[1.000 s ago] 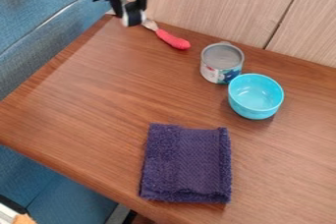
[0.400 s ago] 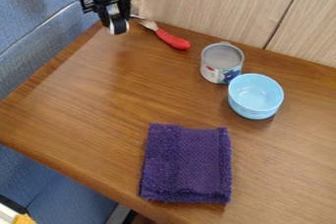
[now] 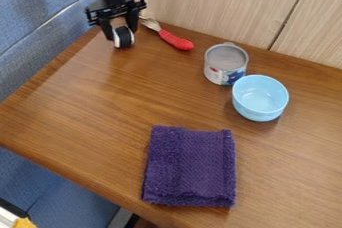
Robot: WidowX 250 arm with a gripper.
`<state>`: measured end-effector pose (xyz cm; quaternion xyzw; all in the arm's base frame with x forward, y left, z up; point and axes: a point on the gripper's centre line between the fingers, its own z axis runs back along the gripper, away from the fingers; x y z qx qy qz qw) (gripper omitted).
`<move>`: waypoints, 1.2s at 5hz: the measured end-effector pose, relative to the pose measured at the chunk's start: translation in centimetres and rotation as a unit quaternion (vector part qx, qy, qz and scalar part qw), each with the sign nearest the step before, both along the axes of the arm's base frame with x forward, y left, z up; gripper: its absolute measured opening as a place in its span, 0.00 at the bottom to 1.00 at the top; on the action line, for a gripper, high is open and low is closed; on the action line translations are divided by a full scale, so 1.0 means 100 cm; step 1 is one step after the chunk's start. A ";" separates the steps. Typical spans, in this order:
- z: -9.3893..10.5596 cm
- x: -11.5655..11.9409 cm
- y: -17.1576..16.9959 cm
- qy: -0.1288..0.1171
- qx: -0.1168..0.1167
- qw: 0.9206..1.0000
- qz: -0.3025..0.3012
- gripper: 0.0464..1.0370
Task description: Moved sushi to the left side of the table
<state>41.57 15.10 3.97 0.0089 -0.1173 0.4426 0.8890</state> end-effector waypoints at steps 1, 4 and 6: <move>0.000 -0.001 -0.003 0.006 -0.002 1.000 -0.007 0.98; 0.036 -0.004 -0.008 -0.019 0.005 1.000 -0.003 0.97; 0.092 -0.019 -0.026 -0.063 0.037 0.997 -0.005 0.97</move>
